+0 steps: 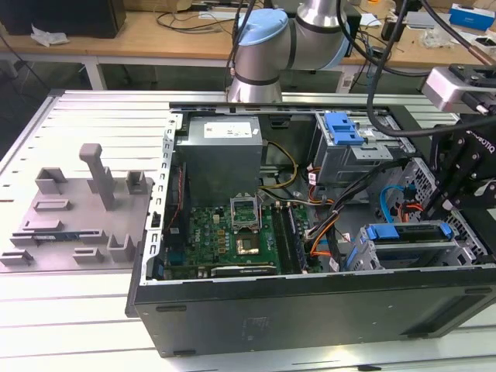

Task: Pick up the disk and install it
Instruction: 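Insert the first disk wire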

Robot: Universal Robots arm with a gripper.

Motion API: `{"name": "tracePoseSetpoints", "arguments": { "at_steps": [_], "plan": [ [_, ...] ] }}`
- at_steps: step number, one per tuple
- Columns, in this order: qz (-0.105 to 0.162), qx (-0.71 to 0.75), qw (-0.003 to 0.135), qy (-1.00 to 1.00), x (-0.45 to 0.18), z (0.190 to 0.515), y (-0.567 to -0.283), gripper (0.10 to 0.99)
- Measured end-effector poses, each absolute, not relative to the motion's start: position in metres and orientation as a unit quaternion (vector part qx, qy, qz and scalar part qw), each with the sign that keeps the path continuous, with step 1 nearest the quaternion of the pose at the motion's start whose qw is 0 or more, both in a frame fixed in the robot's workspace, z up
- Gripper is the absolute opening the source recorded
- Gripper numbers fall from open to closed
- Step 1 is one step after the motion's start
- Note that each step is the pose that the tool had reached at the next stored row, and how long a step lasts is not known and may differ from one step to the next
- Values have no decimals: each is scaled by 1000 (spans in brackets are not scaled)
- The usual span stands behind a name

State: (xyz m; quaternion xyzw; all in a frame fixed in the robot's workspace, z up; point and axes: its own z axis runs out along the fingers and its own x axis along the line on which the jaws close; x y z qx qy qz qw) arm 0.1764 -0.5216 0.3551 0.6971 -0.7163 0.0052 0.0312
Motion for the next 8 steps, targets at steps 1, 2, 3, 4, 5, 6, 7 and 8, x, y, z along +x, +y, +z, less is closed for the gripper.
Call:
{"name": "tracePoseSetpoints", "arguments": {
  "at_steps": [1, 2, 3, 4, 5, 6, 7, 8],
  "plan": [
    [5, 696, 31, -717, 176, 355, -522, 165],
    [5, 695, 31, -718, 176, 355, -522, 165],
    [5, 694, 31, -719, 176, 354, -522, 165],
    [5, 693, 31, -720, 176, 354, -522, 165],
    [5, 693, 31, -720, 176, 354, -522, 165],
    [5, 693, 31, -720, 176, 354, -522, 165],
    [5, 693, 31, -720, 176, 354, -522, 165],
    [5, 693, 31, -720, 176, 354, -522, 165]
  ]
}}
